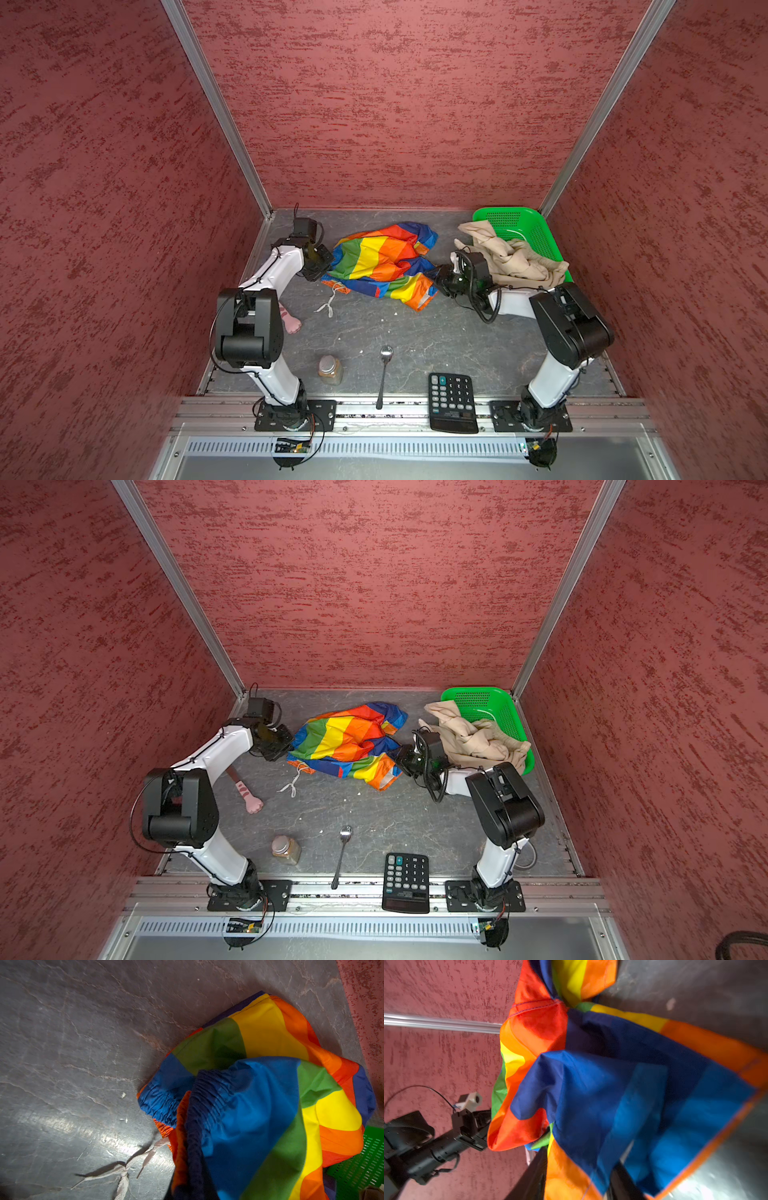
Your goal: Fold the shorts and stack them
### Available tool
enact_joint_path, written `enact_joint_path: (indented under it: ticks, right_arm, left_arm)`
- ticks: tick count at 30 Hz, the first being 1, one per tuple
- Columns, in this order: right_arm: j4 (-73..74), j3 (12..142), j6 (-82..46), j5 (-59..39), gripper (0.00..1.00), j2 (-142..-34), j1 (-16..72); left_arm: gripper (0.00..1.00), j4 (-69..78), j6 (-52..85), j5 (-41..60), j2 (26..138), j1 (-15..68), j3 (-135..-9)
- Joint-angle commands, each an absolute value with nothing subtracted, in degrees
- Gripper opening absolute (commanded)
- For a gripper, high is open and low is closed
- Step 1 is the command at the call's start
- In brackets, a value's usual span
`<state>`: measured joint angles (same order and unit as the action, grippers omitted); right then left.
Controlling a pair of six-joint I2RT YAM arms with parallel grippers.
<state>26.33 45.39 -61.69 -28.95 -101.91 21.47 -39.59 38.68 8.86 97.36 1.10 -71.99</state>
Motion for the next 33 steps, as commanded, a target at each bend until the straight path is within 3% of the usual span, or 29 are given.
enact_joint_path:
  ticks: [1,4,9,13,23,25,29,33]
  right_arm:
    - [29.25,46.88,-63.29,-29.93,0.15,-102.72,21.45]
    - [22.75,50.26,-59.64,-29.56,0.00,-101.58,21.36]
    - [-6.85,72.78,-42.49,-22.65,0.00,-100.55,18.32]
    - [-18.63,94.52,-37.88,-22.21,0.00,-104.58,11.15]
    - [-26.86,155.20,-39.68,-33.11,0.00,-124.25,3.45]
    - [-20.88,157.61,-43.09,-36.18,0.00,-124.96,2.51]
    - [-14.68,151.52,-43.71,-39.92,0.00,-120.18,1.93]
    - [-16.95,127.96,-35.05,-39.88,0.00,-106.67,2.97]
  left_arm:
    - [0.00,-40.34,37.97,8.43,98.78,0.60,-72.86]
    - [0.00,-40.67,37.61,9.17,99.41,0.28,-74.66]
    - [0.00,-45.06,36.79,11.52,102.20,-2.29,-87.44]
    - [0.00,-49.63,38.14,15.02,106.86,-4.86,-103.19]
    - [0.00,-52.43,48.94,25.79,120.85,-7.71,-147.82]
    - [0.00,-48.60,52.19,28.71,121.99,-7.81,-152.64]
    - [0.00,-38.45,54.26,33.50,118.50,-7.66,-150.08]
    - [0.00,-34.61,47.16,38.16,108.14,-5.42,-134.32]
